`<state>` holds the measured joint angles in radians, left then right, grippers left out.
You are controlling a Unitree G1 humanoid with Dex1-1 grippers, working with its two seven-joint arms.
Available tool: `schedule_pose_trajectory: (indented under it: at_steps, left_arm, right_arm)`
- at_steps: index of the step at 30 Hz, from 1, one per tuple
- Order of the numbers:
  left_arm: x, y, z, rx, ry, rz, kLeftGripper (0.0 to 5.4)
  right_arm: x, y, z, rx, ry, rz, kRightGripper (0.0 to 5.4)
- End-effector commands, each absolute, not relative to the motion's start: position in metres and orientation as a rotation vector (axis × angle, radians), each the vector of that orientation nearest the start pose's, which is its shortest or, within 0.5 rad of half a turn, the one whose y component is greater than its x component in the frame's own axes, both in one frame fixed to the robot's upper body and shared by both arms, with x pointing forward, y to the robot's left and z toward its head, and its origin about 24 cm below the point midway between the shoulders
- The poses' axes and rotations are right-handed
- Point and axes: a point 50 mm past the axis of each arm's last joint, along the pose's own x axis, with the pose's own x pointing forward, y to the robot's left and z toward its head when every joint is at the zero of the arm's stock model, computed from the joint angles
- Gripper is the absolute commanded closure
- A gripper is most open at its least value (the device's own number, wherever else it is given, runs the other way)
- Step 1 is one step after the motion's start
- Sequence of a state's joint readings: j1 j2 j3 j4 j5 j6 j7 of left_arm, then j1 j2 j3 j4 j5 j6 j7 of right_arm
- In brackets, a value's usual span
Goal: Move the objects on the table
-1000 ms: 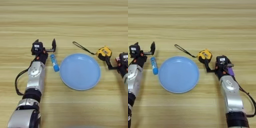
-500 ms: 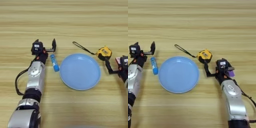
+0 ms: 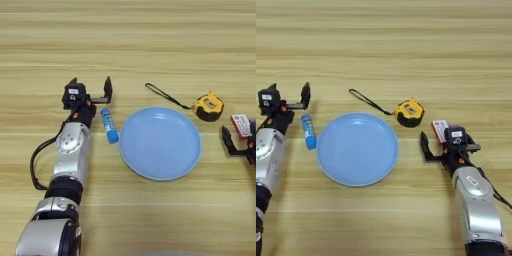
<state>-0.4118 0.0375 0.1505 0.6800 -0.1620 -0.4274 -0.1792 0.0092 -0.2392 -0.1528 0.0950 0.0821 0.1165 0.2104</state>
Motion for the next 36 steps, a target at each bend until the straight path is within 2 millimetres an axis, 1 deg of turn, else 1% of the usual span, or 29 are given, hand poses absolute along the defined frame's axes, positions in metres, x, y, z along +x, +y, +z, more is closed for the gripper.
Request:
schedule_pose_trajectory:
  at_steps: [1,6,10,17,22,25,28,32,36]
  left_arm:
    - [0.321,0.157,0.043,-0.127,-0.170,-0.085,0.00]
    - [0.321,0.156,0.043,-0.128,-0.170,-0.085,0.00]
    - [0.321,0.156,0.043,-0.127,-0.168,-0.086,0.00]
    - [0.322,0.154,0.043,-0.128,-0.167,-0.085,0.00]
    - [0.322,0.154,0.042,-0.128,-0.166,-0.085,0.00]
    - [0.322,0.153,0.042,-0.129,-0.166,-0.085,0.00]
    - [0.322,0.153,0.042,-0.128,-0.166,-0.085,0.00]
    - [0.322,0.153,0.042,-0.127,-0.166,-0.086,0.00]
    - [0.322,0.153,0.042,-0.127,-0.166,-0.086,0.00]
  right_arm:
    - [0.249,-0.228,0.017,-0.087,0.238,0.072,0.04]
    - [0.250,-0.225,0.015,-0.041,0.256,0.108,0.04]
    - [0.248,-0.217,0.012,0.053,0.294,0.164,0.04]
    - [0.245,-0.212,0.008,0.188,0.380,0.192,0.04]
    - [0.245,-0.212,0.010,0.153,0.383,0.187,0.04]
    - [0.245,-0.221,0.008,0.110,0.388,0.139,0.04]
    - [0.244,-0.235,0.007,0.033,0.386,0.066,0.04]
    - [0.243,-0.251,0.011,-0.025,0.377,-0.002,0.04]
    - [0.242,-0.261,0.017,-0.031,0.359,-0.037,0.04]
